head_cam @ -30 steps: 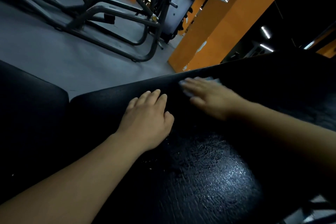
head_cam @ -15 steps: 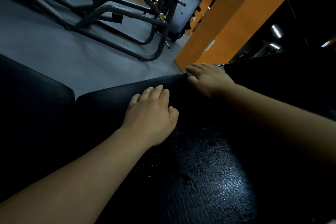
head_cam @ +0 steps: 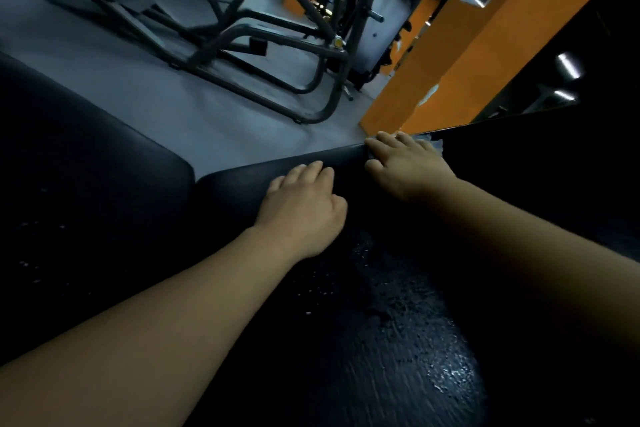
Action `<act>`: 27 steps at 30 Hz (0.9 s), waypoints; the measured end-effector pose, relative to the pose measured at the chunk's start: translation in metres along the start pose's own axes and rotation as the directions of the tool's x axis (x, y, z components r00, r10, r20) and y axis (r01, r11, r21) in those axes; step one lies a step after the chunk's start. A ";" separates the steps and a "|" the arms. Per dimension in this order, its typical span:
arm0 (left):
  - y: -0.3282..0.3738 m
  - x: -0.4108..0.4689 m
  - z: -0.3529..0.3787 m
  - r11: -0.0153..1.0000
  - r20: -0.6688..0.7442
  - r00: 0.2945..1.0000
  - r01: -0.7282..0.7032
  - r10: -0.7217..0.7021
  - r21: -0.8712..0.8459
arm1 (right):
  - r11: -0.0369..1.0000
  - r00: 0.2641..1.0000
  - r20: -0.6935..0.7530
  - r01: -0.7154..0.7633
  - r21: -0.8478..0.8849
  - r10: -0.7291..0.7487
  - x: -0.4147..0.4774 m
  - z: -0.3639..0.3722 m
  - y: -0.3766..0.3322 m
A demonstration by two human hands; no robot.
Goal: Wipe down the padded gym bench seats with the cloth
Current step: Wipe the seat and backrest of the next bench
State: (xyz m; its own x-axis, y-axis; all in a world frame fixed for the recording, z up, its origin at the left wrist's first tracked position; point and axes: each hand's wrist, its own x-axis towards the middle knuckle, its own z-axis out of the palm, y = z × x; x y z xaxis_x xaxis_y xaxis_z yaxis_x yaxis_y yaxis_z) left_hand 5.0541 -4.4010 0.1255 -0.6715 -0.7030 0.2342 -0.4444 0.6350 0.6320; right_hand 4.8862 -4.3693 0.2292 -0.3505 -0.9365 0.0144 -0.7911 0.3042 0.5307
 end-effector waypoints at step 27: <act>-0.011 -0.145 -0.018 0.997 0.130 0.988 0.078 -0.080 0.018 | 0.954 0.950 0.097 0.293 0.063 -0.298 -0.161 -0.011 -0.098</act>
State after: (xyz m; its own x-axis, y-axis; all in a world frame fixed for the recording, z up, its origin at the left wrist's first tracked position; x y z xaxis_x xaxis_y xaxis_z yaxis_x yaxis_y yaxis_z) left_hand 5.1671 -4.3117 0.0980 -0.7050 -0.7041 0.0849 -0.5063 0.5835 0.6350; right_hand 5.0256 -4.2502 0.1844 -0.1458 -0.9630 -0.2267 -0.8892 0.0271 0.4568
